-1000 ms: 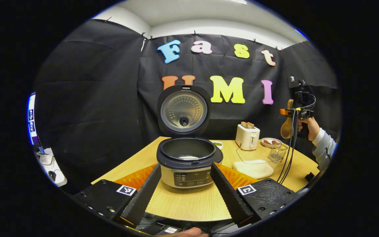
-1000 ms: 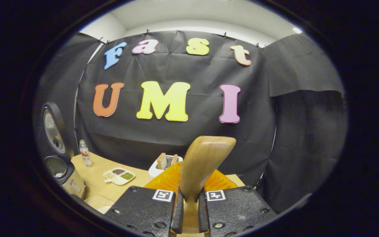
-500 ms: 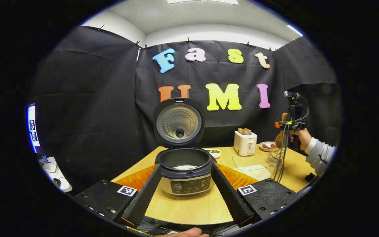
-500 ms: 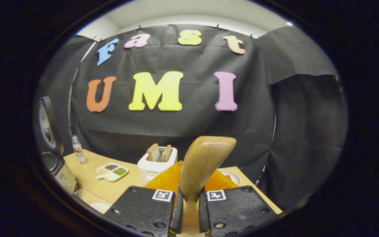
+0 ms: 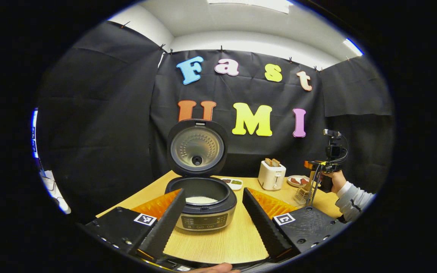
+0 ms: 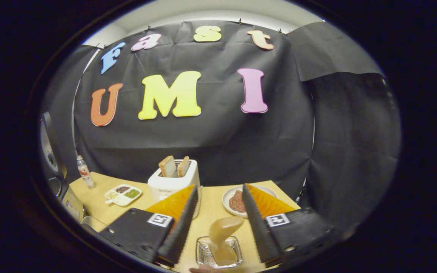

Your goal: Close the left gripper, press the button to open the rice cooker; take a wooden spoon from the chopstick holder with the right hand, scoop a spoonful of rice and pour it into the rice cooker, then put the wooden spoon back into the chopstick holder.

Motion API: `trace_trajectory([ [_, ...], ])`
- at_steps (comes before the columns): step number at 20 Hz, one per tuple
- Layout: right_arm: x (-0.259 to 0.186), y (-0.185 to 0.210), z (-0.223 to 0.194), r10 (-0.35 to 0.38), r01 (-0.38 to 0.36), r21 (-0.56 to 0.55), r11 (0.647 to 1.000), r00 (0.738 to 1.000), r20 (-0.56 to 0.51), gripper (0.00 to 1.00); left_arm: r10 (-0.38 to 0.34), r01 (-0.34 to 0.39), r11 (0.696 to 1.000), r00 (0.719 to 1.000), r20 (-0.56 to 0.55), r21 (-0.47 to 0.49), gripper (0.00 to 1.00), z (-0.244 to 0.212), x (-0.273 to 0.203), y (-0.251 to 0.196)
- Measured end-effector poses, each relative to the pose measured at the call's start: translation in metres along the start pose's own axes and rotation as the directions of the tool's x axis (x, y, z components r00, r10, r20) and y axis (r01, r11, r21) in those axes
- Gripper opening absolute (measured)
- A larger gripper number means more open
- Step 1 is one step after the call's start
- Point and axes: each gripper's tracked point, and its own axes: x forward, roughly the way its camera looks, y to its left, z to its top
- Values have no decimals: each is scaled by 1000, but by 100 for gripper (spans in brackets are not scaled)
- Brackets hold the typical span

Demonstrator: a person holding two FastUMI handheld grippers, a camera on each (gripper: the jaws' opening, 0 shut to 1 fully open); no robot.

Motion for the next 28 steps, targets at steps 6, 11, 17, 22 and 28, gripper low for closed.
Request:
trace_trajectory([
  [6,-58,-1,42,-14,14,-1,1000,999,46,100,21,-22,1000,999,32,15,97,30,25,17],
  [11,-122,12,64,37,-40,48,998,997,64,100,23,-24,999,999,44,20,97,61,48,31],
  [17,-191,6,66,-1,1,-7,1000,996,89,100,28,-29,999,998,49,33,97,95,70,36],
  [22,-238,22,53,62,-62,-8,998,996,63,100,14,-26,995,992,124,95,96,149,102,38],
  [28,-281,22,63,82,-72,-66,995,984,160,100,27,-35,998,990,136,52,96,185,170,46],
])
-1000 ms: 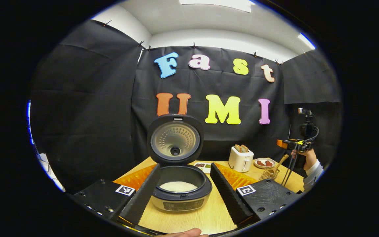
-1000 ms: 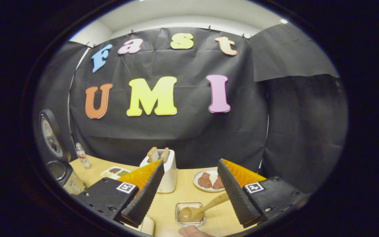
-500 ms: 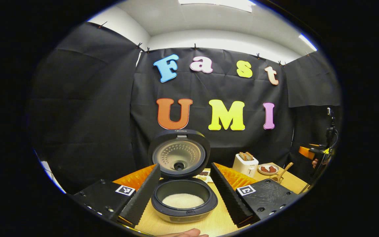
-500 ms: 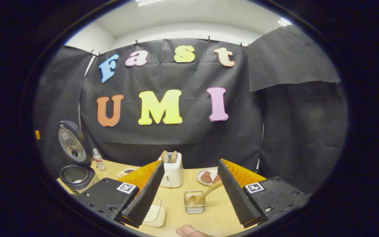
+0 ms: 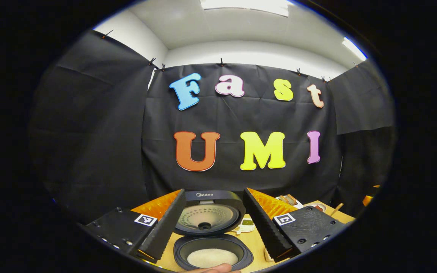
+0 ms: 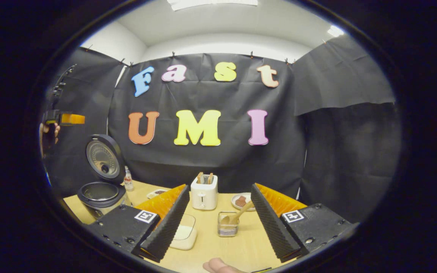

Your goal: Close the left gripper, press the button to open the rice cooker; take a wooden spoon from the chopstick holder with the right hand, scoop a spoonful of rice and pour it into the rice cooker, then put the wooden spoon back into the chopstick holder.

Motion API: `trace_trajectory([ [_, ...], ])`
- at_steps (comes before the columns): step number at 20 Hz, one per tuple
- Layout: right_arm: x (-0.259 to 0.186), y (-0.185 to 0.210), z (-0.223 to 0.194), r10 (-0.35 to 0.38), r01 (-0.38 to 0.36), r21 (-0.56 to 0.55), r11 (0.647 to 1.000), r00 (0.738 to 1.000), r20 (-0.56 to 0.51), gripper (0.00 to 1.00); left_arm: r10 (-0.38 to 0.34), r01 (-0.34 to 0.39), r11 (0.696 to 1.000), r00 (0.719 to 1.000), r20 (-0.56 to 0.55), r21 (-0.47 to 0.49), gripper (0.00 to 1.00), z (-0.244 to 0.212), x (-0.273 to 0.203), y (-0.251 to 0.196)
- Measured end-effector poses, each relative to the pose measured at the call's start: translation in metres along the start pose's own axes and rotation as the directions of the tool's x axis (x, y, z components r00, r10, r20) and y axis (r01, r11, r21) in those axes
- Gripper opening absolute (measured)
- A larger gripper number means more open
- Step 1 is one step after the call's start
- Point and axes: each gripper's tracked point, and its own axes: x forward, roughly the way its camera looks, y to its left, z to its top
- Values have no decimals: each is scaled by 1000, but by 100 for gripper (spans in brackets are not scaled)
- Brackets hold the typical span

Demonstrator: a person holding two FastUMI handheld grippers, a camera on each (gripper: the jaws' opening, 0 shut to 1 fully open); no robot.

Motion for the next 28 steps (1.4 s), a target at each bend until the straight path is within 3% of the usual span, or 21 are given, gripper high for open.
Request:
trace_trajectory([
  [5,-7,1,-9,36,-37,14,999,999,20,100,89,-90,994,996,23,57,96,-10,60,23],
  [9,0,-10,-21,31,-31,58,998,1000,-3,100,57,-57,998,998,17,3,96,-8,96,27],
  [12,7,-13,-28,35,-34,69,997,999,-16,100,83,-85,996,995,-63,-36,96,-34,122,39],
  [14,11,-15,-32,25,-23,67,998,999,-34,100,114,-115,993,988,-107,-5,95,-45,130,49],
  [15,11,-13,-35,33,-30,65,997,998,-51,100,117,-118,993,984,-131,3,95,-50,131,51],
  [16,10,-12,-37,37,-33,66,997,997,-63,100,109,-110,994,987,-122,-7,86,-45,132,51],
  [17,8,-11,-38,38,-33,71,997,997,-71,100,108,-112,994,985,-135,-18,97,-44,132,53],
  [24,-48,-20,-32,6,-2,85,996,999,-38,100,68,-90,992,971,-231,-84,99,-63,123,43],
  [28,-76,-15,-29,28,-25,84,996,999,-28,100,94,-117,990,964,-249,-78,99,-68,97,39],
])
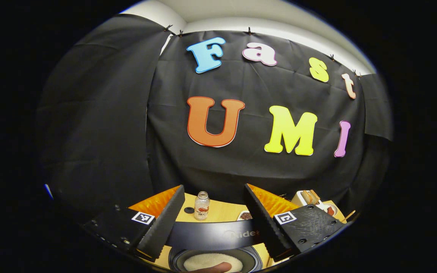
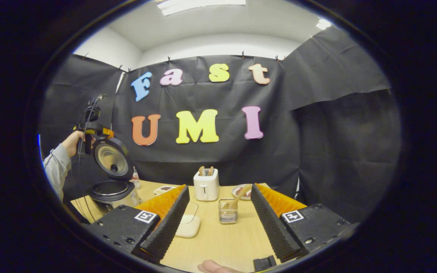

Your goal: Close the left gripper, press the button to open the rice cooker; take a wooden spoon from the chopstick holder with the right hand, scoop a spoonful of rice and pour it into the rice cooker, then put the wooden spoon back into the chopstick holder.

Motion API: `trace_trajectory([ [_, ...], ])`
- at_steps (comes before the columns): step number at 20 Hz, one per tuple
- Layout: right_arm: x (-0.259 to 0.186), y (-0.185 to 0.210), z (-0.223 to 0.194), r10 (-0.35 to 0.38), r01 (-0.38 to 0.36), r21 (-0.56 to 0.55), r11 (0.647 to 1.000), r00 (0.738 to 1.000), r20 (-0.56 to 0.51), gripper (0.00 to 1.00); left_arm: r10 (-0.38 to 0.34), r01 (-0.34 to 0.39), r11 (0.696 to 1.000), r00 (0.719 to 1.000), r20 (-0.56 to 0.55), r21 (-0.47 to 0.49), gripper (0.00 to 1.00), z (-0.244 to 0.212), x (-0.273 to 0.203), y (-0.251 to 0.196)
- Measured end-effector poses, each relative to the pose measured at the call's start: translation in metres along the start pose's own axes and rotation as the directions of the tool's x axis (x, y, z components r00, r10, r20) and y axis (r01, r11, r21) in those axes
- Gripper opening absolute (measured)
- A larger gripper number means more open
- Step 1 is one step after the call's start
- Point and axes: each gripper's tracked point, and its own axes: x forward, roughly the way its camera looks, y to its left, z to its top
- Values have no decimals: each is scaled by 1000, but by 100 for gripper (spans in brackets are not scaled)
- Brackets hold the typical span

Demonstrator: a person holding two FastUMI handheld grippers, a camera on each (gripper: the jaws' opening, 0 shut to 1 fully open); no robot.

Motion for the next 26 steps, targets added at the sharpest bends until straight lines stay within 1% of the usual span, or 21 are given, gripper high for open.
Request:
trace_trajectory([
  [3,-6,-1,0,33,-33,-7,999,999,9,100,13,-13,1000,1000,-15,8,99,-13,-22,-2],
  [7,7,-15,-3,32,-32,-28,999,999,-8,100,31,-30,999,999,-22,20,99,-30,-54,0],
  [9,11,-15,-1,50,-50,5,999,999,-19,100,23,-23,999,999,-25,36,99,-41,-63,-3],
  [11,11,-20,3,45,-44,20,999,999,-14,100,21,-18,999,998,-62,36,97,-54,-62,-2],
  [13,5,-23,7,30,-30,14,999,1000,10,100,55,-52,998,992,-118,27,100,-68,-62,4],
  [15,-4,-23,8,18,-18,13,1000,1000,25,100,42,-40,999,995,-94,22,98,-68,-72,-1],
  [16,-8,-21,5,18,-18,11,1000,1000,24,100,28,-27,1000,995,-92,13,95,-72,-77,-6],
  [18,-15,-10,2,38,-38,7,999,999,26,100,21,-19,1000,994,-106,15,95,-84,-85,-8],
  [21,-16,0,-5,72,-72,17,997,997,18,100,39,-35,999,990,-136,34,95,-100,-88,-6],
  [23,-16,3,-10,84,-84,30,996,996,0,100,18,-14,1000,988,-153,24,95,-110,-92,-12],
  [24,-17,1,-12,82,-81,29,996,997,-5,100,18,-15,1000,988,-156,19,95,-114,-93,-12],
  [26,-21,-7,-9,55,-56,23,998,998,20,100,15,-10,999,988,-156,38,95,-124,-97,-13],
])
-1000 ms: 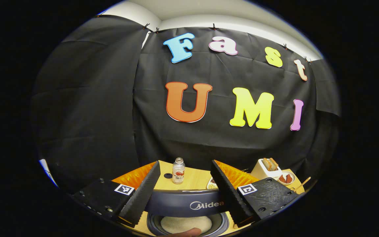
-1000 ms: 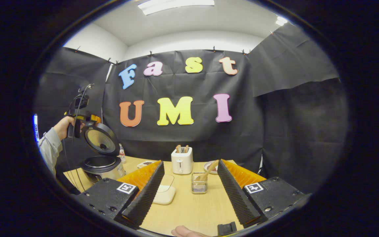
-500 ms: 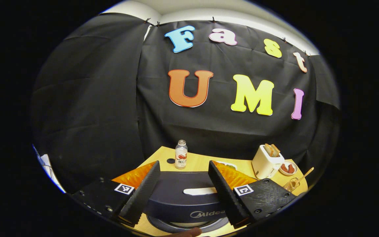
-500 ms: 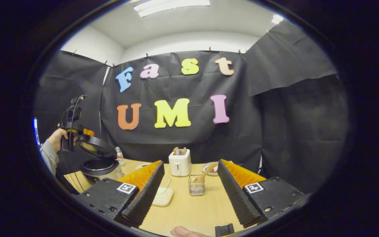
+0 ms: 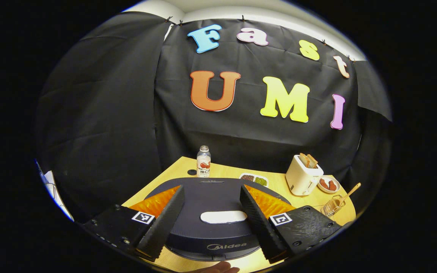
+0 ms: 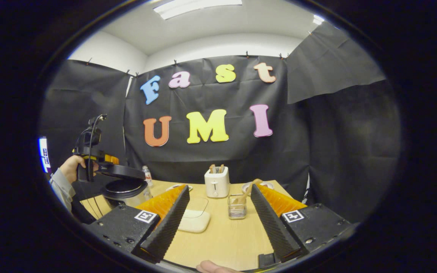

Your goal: Close the left gripper, press the button to open the rice cooker; take a wooden spoon from the chopstick holder with the right hand, scoop a spoonful of rice and pour it into the rice cooker, then put the wooden spoon back into the chopstick holder.

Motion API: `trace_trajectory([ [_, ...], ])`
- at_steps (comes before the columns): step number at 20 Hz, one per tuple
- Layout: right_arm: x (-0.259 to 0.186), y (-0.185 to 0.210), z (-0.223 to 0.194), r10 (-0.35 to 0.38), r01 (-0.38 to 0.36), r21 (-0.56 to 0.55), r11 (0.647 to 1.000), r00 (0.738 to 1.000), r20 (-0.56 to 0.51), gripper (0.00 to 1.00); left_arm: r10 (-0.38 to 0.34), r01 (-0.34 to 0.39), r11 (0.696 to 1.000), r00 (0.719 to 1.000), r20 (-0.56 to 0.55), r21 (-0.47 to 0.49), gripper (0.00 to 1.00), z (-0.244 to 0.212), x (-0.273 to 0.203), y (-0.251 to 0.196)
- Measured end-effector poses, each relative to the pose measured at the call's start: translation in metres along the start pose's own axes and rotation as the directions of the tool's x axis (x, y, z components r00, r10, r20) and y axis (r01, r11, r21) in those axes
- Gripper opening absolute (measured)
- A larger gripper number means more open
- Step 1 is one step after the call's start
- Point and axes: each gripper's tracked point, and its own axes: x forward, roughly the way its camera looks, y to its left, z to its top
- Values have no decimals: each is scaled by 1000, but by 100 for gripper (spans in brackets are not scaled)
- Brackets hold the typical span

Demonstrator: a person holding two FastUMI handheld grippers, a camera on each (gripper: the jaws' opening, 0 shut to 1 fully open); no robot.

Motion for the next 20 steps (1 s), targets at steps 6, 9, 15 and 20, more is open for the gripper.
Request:
trace_trajectory([
  [6,-16,1,-2,4,-4,-28,1000,1000,15,100,15,-15,999,1000,-9,40,97,-24,-4,2],
  [9,-23,-2,6,-33,36,-92,995,999,42,100,13,-13,999,1000,-7,32,97,-32,-5,1],
  [15,-29,-3,1,-44,46,-76,996,999,23,100,50,-48,997,998,-48,56,98,-62,-2,3],
  [20,-29,1,-1,-22,23,-58,998,1000,17,100,57,-53,998,992,-110,34,100,-71,-2,4],
])
